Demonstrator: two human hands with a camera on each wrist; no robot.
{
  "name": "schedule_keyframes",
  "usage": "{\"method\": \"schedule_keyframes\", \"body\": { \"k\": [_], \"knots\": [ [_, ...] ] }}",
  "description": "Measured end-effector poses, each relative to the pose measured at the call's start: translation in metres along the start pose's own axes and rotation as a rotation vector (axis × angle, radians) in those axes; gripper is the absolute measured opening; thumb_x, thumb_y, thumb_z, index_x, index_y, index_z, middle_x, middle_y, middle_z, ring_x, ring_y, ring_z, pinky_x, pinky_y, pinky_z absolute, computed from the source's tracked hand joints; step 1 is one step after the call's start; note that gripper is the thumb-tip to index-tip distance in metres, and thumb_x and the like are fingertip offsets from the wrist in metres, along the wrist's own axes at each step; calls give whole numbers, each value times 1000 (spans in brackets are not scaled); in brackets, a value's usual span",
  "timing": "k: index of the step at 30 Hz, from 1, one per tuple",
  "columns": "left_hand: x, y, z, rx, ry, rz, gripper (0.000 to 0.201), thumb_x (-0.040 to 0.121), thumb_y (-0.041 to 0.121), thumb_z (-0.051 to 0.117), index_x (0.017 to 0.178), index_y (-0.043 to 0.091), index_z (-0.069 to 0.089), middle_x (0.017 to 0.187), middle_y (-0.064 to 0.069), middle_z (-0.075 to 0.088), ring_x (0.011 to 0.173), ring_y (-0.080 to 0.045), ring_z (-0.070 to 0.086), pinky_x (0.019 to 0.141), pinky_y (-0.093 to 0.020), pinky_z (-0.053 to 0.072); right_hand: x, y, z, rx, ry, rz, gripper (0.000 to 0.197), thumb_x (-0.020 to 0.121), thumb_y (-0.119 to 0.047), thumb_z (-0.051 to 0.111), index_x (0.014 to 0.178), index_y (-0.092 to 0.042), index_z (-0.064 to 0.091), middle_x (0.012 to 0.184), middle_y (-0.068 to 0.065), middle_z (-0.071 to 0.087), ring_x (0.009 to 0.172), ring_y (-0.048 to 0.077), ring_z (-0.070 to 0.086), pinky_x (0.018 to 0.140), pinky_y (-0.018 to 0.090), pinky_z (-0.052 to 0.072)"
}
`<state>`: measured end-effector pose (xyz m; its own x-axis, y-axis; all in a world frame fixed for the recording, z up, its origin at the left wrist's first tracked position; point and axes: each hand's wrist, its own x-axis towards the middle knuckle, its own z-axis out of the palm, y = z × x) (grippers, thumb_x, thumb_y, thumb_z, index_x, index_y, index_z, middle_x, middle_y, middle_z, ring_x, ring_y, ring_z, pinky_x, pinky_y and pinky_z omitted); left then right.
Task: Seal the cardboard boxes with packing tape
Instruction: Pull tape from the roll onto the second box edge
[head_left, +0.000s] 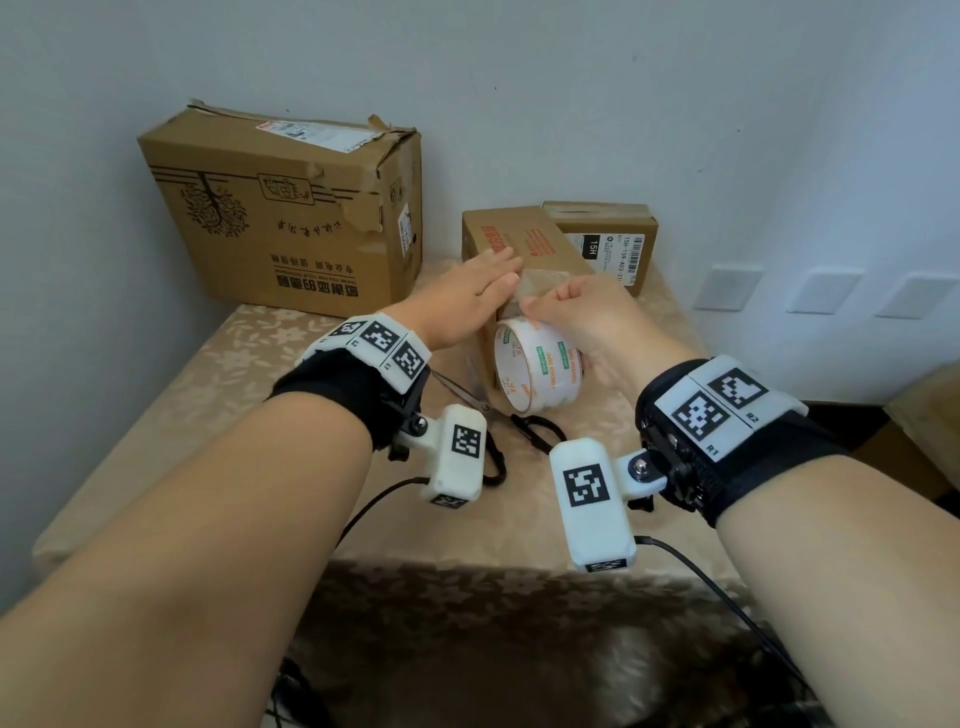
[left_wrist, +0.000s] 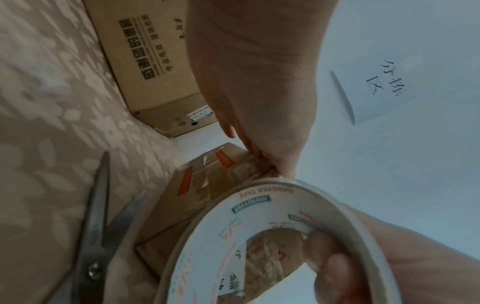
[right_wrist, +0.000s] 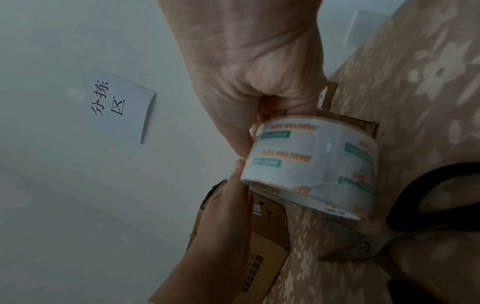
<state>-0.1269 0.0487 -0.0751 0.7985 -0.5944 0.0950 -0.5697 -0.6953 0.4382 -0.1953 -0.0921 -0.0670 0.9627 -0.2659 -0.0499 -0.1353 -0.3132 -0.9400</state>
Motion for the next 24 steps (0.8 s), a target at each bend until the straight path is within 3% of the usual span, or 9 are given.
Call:
{"method": "schedule_keyframes", "body": {
  "k": [3, 6, 9, 12, 14, 17, 20, 24],
  "knots": [
    [-3, -3, 7, -215, -17, -2, 51, 105, 35, 19, 152, 15, 16, 160, 3, 2, 146, -9, -4, 110, -18, -4, 2, 3, 3, -26, -16, 9, 33, 88, -19, 68, 60, -16, 50, 67, 6, 58, 55, 16, 51, 55, 24, 41],
    [-4, -1, 19, -320, -6, -23, 53, 104, 38, 18, 152, 15, 13, 160, 4, -9, 145, -10, -12, 116, -30, -5, 1, 4, 5, -90, -11, 7, 36, 89, -21, 66, 59, -17, 47, 60, 2, 53, 49, 13, 47, 45, 20, 34],
    [1, -4, 25, -362, 5, -12, 53, 104, 38, 21, 150, 14, 15, 159, 1, -12, 146, -14, -9, 119, -37, 1, 0, 6, 8, -154, 22, -9, 41, 89, -23, 66, 56, -17, 44, 57, 1, 50, 49, 13, 46, 47, 23, 32],
    [3, -10, 24, -194, 9, -25, 52, 103, 42, 21, 150, 20, 18, 160, 2, -5, 146, -18, -11, 118, -48, -5, -2, 8, 8, -183, 16, -9, 43, 90, -26, 65, 55, -16, 41, 55, -1, 46, 49, 13, 42, 49, 24, 32],
    [3, -10, 19, -65, 19, -52, 53, 101, 47, 22, 150, 26, 20, 161, 4, 0, 147, -20, -10, 116, -51, -8, -4, 10, 6, -132, -11, 16, 40, 90, -26, 65, 58, -15, 45, 59, 2, 51, 53, 15, 47, 53, 27, 40],
    [5, -5, 4, 165, 6, -40, 60, 98, 53, 30, 151, 27, 20, 160, 3, 7, 147, -21, -5, 116, -49, -8, -7, 9, -2, 7, -84, 101, 13, 89, -18, 64, 79, -11, 60, 77, 9, 64, 70, 21, 60, 71, 38, 54],
    [6, 3, -4, 362, -21, 14, 66, 97, 53, 33, 151, 20, 19, 160, 0, 11, 147, -20, 0, 117, -45, -1, -11, 6, -12, 37, -127, 117, 7, 90, -13, 63, 86, -7, 62, 78, 6, 67, 69, 16, 65, 65, 32, 56],
    [2, 6, 1, 325, -13, 31, 65, 98, 47, 36, 152, 13, 17, 160, -4, 11, 147, -18, 7, 117, -41, 6, -15, 4, -7, -23, -122, 103, 13, 92, -16, 64, 84, -8, 58, 80, 6, 66, 70, 13, 64, 58, 28, 54]
  ]
}}
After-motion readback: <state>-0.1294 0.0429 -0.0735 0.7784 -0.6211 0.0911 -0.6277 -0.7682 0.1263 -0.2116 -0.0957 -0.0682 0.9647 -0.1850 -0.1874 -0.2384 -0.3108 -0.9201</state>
